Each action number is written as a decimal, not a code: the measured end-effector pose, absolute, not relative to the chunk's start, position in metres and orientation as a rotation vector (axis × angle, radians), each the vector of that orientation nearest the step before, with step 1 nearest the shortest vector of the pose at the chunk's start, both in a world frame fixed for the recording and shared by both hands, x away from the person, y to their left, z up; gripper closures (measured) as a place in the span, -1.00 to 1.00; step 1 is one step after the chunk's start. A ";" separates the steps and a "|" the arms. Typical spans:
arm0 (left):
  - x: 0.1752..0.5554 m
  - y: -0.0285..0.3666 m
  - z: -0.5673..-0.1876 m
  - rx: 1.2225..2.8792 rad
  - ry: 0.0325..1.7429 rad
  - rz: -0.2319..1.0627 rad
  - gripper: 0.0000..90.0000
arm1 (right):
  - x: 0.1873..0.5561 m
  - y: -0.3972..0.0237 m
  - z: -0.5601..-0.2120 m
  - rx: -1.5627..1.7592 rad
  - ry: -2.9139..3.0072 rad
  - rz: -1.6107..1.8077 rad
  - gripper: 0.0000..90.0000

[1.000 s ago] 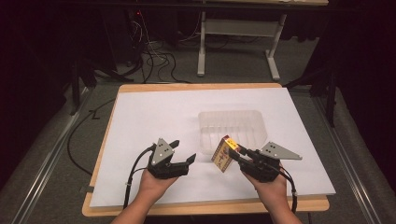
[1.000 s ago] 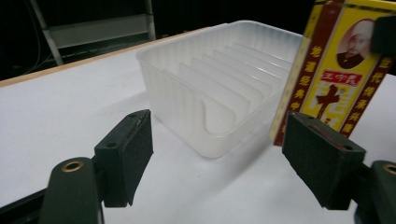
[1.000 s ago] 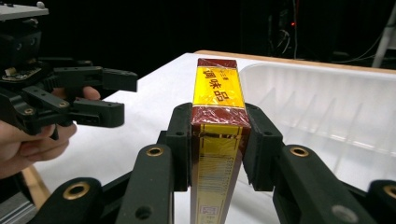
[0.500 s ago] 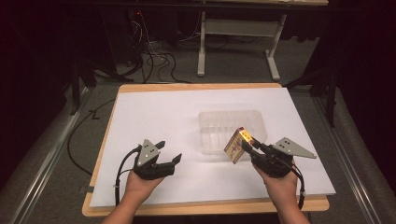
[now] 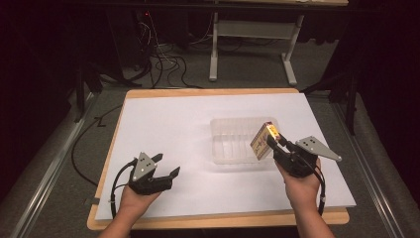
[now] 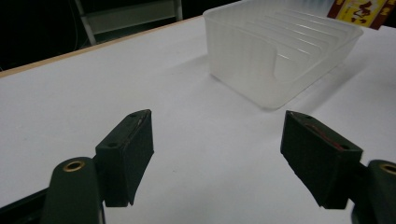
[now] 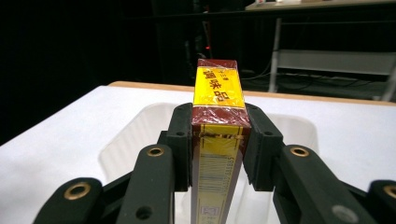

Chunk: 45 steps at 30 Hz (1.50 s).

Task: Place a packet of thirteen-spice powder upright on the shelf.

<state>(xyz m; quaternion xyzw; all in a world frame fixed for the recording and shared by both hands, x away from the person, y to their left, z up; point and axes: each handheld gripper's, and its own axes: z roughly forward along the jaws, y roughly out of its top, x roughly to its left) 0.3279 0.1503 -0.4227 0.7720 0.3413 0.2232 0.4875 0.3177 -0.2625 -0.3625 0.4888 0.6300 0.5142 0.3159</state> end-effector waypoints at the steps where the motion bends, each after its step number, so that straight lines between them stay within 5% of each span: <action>1: 0.328 0.149 -0.423 1.876 0.826 0.547 -0.42 | 0.320 -0.261 -0.362 1.290 1.653 1.340 0.52; 45: 0.326 0.137 -0.430 1.915 0.812 0.563 -0.41 | 0.379 -0.216 -0.373 1.392 1.553 1.245 0.51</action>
